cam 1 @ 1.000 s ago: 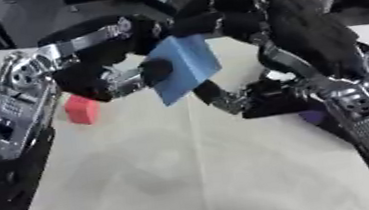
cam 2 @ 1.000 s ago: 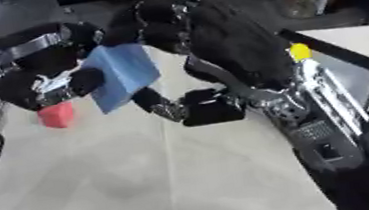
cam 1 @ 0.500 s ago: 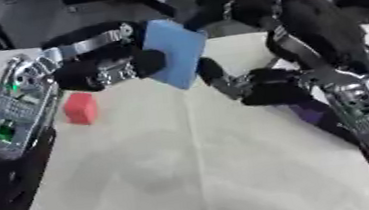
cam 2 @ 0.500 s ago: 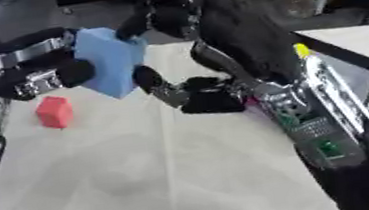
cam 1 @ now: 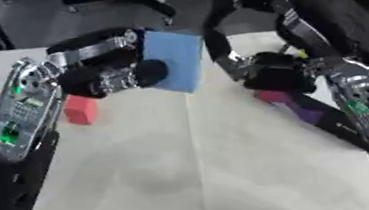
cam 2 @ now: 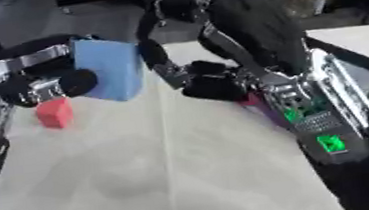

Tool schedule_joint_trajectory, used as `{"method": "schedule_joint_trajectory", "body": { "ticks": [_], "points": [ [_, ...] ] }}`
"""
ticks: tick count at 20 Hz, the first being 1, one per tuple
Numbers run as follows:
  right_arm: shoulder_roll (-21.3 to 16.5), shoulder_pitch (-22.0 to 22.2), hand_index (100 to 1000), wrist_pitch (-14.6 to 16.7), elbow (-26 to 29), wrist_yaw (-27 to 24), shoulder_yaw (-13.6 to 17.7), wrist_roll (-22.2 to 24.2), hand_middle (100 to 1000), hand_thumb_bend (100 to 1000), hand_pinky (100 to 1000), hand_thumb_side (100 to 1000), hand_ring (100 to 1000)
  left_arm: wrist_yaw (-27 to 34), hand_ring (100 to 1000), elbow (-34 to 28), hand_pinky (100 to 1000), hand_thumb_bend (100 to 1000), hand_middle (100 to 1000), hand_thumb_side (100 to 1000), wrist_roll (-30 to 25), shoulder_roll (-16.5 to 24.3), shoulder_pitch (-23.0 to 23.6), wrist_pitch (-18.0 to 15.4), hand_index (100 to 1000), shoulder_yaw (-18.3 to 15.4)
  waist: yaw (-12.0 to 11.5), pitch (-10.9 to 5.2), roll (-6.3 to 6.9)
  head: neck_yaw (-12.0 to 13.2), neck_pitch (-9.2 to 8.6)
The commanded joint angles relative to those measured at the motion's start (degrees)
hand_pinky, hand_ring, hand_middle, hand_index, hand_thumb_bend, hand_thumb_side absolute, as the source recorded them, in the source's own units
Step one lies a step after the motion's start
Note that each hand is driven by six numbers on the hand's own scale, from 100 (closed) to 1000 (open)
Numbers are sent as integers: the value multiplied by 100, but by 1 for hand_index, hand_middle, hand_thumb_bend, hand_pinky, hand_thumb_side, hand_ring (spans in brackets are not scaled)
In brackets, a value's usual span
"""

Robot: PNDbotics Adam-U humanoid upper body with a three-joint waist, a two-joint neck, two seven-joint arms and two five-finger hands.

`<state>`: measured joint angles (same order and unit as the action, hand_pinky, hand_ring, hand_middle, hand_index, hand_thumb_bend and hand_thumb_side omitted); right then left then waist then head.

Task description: Pick up the objects with one hand, pass them to the other hand, and then place them into the box on the other side of the table.

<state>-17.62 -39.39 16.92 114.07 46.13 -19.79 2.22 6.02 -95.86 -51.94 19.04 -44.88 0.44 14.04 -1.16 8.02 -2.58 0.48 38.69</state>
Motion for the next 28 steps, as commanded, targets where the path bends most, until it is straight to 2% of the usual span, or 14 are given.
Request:
{"method": "schedule_joint_trajectory", "body": {
  "ticks": [1, 3, 6, 7, 8, 10, 12, 16, 19, 23, 28],
  "points": [
    [-101, -107, 458, 33, 53, 23, 36, 46, 517, 100, 789, 100, 704, 42, 558, -62, 668, 256, 494, 737, -2, 18, -112, -12, 630, -5, -7, -138, 10, 8, -21],
    [-100, -107, 517, 89, 53, 21, 23, 125, 535, 114, 794, 100, 714, 52, 544, -59, 658, 223, 478, 716, -2, 14, -116, 3, 612, -6, -10, -140, 7, 9, -25],
    [-108, -101, 701, 250, 53, -7, -4, 370, 615, 183, 824, 100, 763, 40, 514, -43, 637, 150, 442, 669, -2, 18, -121, 35, 572, -26, -14, -143, 1, 9, -24],
    [-111, -100, 735, 338, 53, -30, -19, 529, 634, 194, 833, 100, 776, 36, 511, -41, 635, 140, 438, 662, -2, 21, -126, 40, 568, -31, -16, -144, -1, 9, -24],
    [-116, -99, 829, 441, 53, -64, -40, 720, 688, 214, 854, 100, 806, 31, 503, -39, 629, 124, 427, 650, -2, 22, -131, 42, 558, -36, -19, -145, -2, 8, -25],
    [-127, -103, 917, 677, 53, -164, -60, 1168, 746, 240, 881, 147, 838, 22, 496, -34, 626, 103, 417, 638, -2, 25, -136, 43, 549, -47, -22, -145, -5, 11, -23],
    [-142, -114, 961, 888, 53, -295, -33, 1582, 788, 256, 897, 183, 858, 15, 491, -28, 622, 100, 409, 625, -2, 33, -134, 43, 542, -62, -21, -147, -8, 18, -17],
    [-200, -143, 1000, 1140, 53, -616, 81, 2149, 838, 295, 915, 269, 881, 1, 484, -14, 618, 100, 396, 609, 15, 74, -131, 27, 531, -121, -18, -151, -17, 32, -16],
    [-268, -164, 1000, 1267, 53, -880, 147, 2419, 859, 299, 922, 294, 890, -20, 483, 9, 618, 100, 394, 605, 31, 116, -131, -6, 529, -160, -12, -156, -23, 43, -13],
    [-362, -206, 1000, 1377, 53, -1151, 240, 2614, 871, 315, 929, 302, 898, -45, 484, 44, 620, 100, 394, 602, 6, 175, -123, -85, 531, -187, 0, -162, -32, 59, -1],
    [-380, -232, 1000, 1440, 53, -1197, 273, 2706, 873, 338, 931, 310, 898, -51, 484, 65, 621, 100, 394, 606, -2, 162, -126, -145, 530, -164, 0, -158, -27, 58, 1]
  ]
}}
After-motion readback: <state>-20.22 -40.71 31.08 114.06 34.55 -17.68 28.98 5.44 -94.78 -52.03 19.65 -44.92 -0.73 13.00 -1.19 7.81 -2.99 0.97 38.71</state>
